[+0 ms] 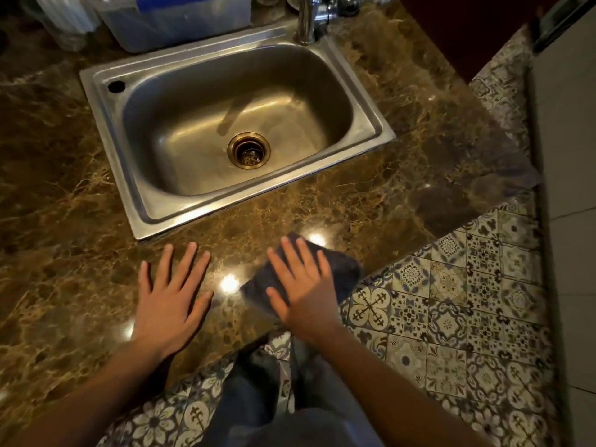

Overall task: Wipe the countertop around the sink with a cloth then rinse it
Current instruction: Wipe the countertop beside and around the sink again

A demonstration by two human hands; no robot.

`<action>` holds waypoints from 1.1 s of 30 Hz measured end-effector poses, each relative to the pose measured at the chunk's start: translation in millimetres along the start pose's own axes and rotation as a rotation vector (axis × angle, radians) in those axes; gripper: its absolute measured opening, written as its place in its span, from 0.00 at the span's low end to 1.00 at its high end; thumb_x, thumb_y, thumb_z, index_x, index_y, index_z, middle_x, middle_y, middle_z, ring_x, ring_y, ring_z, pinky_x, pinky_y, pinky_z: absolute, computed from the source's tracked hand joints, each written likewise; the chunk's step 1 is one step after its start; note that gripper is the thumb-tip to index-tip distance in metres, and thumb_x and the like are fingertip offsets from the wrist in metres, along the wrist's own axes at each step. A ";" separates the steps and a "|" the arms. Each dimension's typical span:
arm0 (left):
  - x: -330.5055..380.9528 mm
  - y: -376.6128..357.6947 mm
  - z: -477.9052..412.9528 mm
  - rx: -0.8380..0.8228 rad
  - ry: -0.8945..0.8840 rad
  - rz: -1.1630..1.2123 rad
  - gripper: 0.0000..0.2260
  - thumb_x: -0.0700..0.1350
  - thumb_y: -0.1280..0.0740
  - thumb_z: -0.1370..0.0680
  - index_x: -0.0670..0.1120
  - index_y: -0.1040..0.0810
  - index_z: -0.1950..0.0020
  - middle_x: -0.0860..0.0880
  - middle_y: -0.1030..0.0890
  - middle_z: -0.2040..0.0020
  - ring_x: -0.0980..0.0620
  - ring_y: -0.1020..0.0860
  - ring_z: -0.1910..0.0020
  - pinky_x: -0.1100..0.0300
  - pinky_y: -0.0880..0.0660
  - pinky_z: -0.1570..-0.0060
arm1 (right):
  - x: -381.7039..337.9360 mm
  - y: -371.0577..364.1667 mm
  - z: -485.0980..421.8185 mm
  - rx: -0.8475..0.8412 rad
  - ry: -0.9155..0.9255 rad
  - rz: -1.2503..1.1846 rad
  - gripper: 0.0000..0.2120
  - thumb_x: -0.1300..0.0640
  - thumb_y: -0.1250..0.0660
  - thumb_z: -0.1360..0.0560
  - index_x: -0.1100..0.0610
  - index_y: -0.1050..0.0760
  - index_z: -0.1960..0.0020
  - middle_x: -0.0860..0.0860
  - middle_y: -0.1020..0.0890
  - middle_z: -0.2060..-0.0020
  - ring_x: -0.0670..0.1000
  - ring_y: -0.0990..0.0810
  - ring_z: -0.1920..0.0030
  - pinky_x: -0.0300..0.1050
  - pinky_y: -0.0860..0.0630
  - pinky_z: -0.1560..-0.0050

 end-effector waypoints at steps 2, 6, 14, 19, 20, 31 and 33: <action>0.6 -0.3 0.2 -0.007 0.012 -0.013 0.28 0.58 0.51 0.22 0.52 0.46 0.22 0.49 0.46 0.21 0.41 0.51 0.23 0.39 0.57 0.29 | 46.8 9.3 -12.9 -0.022 -0.077 0.071 0.32 0.41 0.48 0.23 0.50 0.47 0.22 0.53 0.45 0.23 0.56 0.49 0.23 0.59 0.49 0.28; 0.6 -0.5 1.2 -0.044 0.024 -0.028 0.29 0.60 0.56 0.21 0.52 0.47 0.22 0.49 0.48 0.21 0.42 0.54 0.23 0.47 0.66 0.29 | 134.5 30.8 -46.9 -0.043 -0.239 0.119 0.33 0.40 0.55 0.24 0.51 0.51 0.22 0.55 0.48 0.22 0.58 0.50 0.23 0.61 0.50 0.27; 32.6 5.5 -28.2 -0.031 0.144 0.036 0.28 0.60 0.57 0.21 0.52 0.52 0.21 0.51 0.52 0.21 0.45 0.58 0.23 0.41 0.63 0.29 | 169.2 47.4 -79.0 0.018 -0.435 0.070 0.32 0.42 0.56 0.23 0.53 0.50 0.22 0.57 0.49 0.22 0.60 0.53 0.23 0.62 0.53 0.27; 124.4 18.7 -94.8 -0.014 -0.081 0.084 0.26 0.57 0.55 0.19 0.53 0.48 0.22 0.51 0.48 0.22 0.46 0.51 0.23 0.44 0.60 0.28 | 112.0 31.1 -50.2 0.010 -0.184 0.097 0.31 0.43 0.53 0.22 0.56 0.45 0.23 0.59 0.44 0.24 0.61 0.48 0.24 0.61 0.48 0.28; 141.9 23.9 -110.0 0.000 -0.098 0.108 0.25 0.56 0.54 0.20 0.53 0.47 0.22 0.51 0.48 0.22 0.47 0.50 0.23 0.44 0.60 0.28 | 106.3 29.8 -43.3 0.000 -0.112 0.093 0.30 0.43 0.51 0.22 0.56 0.43 0.23 0.58 0.42 0.24 0.61 0.46 0.24 0.61 0.47 0.28; 273.9 10.3 -200.4 -0.027 -0.185 0.010 0.26 0.62 0.62 0.21 0.58 0.56 0.23 0.52 0.53 0.21 0.44 0.60 0.23 0.37 0.64 0.31 | 363.7 90.0 -30.9 0.031 -0.528 0.054 0.32 0.39 0.55 0.24 0.49 0.46 0.23 0.54 0.45 0.23 0.57 0.50 0.23 0.61 0.52 0.27; 272.6 8.4 -200.3 0.008 -0.177 -0.002 0.26 0.61 0.60 0.20 0.57 0.53 0.22 0.52 0.51 0.21 0.43 0.57 0.23 0.35 0.61 0.30 | 404.6 103.1 -43.8 0.087 -0.611 0.082 0.32 0.39 0.55 0.23 0.51 0.44 0.23 0.56 0.43 0.23 0.59 0.48 0.24 0.61 0.50 0.28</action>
Point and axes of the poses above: each hand's wrist, its own z-axis away from the middle knuckle, its own y-axis out of the back of the hand, x = y × z, the point moved 10 cm from there along -z, towards the middle knuckle
